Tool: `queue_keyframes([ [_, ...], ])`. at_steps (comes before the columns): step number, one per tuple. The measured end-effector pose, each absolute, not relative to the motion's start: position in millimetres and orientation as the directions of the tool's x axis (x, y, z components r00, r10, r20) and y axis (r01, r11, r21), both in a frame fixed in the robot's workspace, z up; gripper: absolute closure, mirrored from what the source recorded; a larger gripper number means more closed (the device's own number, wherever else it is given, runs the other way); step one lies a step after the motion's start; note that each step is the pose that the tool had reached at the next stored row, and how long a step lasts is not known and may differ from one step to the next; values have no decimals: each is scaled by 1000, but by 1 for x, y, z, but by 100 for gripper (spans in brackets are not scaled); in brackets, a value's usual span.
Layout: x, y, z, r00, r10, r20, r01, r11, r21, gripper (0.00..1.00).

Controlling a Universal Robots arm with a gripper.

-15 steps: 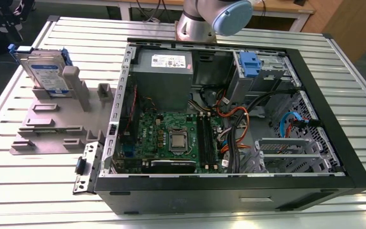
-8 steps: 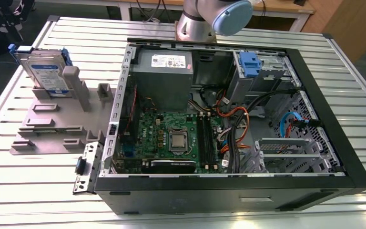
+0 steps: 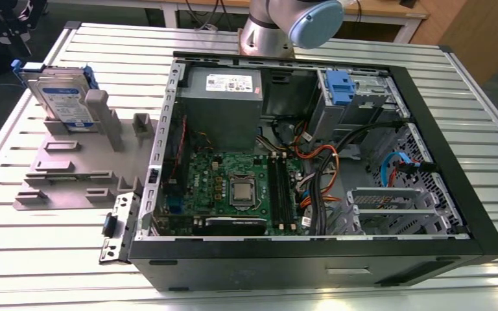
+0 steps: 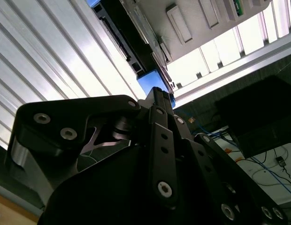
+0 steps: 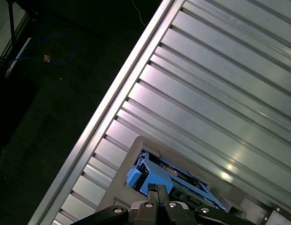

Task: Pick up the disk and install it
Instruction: 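Pick up the disk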

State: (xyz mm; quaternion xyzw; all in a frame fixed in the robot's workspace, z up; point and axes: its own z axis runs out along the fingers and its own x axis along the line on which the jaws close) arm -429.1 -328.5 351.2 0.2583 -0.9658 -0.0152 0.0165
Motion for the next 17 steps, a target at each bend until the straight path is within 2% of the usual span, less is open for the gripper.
queue_keyframes([
  [17, -429, -329, 351, -767, -641, 24, -640, 768, 38, 89],
])
